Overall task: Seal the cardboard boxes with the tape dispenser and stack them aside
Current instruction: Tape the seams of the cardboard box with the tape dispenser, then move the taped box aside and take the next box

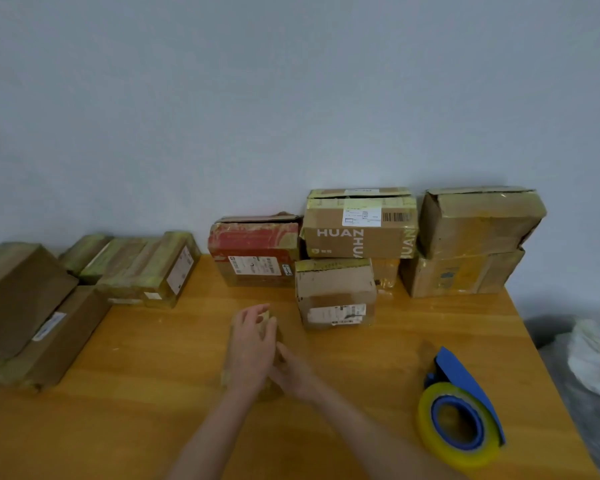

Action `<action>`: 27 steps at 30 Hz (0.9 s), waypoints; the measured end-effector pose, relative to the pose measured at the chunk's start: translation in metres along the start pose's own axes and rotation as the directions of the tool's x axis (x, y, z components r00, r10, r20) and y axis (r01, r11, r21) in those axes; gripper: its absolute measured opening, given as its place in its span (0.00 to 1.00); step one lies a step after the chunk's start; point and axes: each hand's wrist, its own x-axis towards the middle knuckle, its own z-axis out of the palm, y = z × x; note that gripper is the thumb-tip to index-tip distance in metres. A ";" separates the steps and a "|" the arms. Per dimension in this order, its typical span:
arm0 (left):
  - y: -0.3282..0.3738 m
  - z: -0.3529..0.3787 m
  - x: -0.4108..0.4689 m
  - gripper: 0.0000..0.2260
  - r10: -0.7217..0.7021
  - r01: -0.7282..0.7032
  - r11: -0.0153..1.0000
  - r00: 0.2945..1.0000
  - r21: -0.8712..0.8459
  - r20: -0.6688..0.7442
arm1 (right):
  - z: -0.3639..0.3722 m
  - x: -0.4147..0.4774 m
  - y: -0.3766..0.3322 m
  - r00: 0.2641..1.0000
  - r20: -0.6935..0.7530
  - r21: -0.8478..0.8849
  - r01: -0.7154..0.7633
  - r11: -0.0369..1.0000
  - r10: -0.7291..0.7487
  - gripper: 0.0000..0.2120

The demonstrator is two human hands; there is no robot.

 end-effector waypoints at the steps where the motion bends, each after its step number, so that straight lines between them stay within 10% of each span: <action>1: -0.001 -0.001 0.006 0.13 0.002 -0.002 1.000 1.000 0.007 0.000 | -0.009 0.004 0.000 0.996 -0.094 -0.050 -0.016 0.999 0.011 0.22; 5: 0.009 0.012 0.028 0.16 0.022 -0.020 0.999 0.999 -0.043 0.035 | -0.083 0.002 0.007 0.749 -0.663 -0.129 -0.140 0.982 0.020 0.15; 8: 0.023 0.037 0.048 0.27 -0.016 0.036 0.992 0.986 -0.117 0.164 | -0.145 -0.001 0.015 0.610 -0.783 -0.033 -0.238 0.971 0.123 0.25; 13: 0.032 0.069 0.078 0.37 -0.212 0.312 0.920 0.906 -0.239 0.368 | -0.162 0.001 0.023 0.838 -0.504 0.171 -0.143 0.975 0.211 0.39; 18: 0.021 0.073 0.062 0.33 -0.203 0.238 0.969 0.917 -0.063 0.343 | -0.149 -0.018 0.032 0.820 -0.544 0.071 -0.165 0.984 0.177 0.28; 27: 0.016 0.051 -0.025 0.26 -0.165 0.187 0.982 0.932 -0.037 0.322 | -0.143 -0.102 0.053 0.846 -0.470 -0.124 -0.347 0.930 0.253 0.39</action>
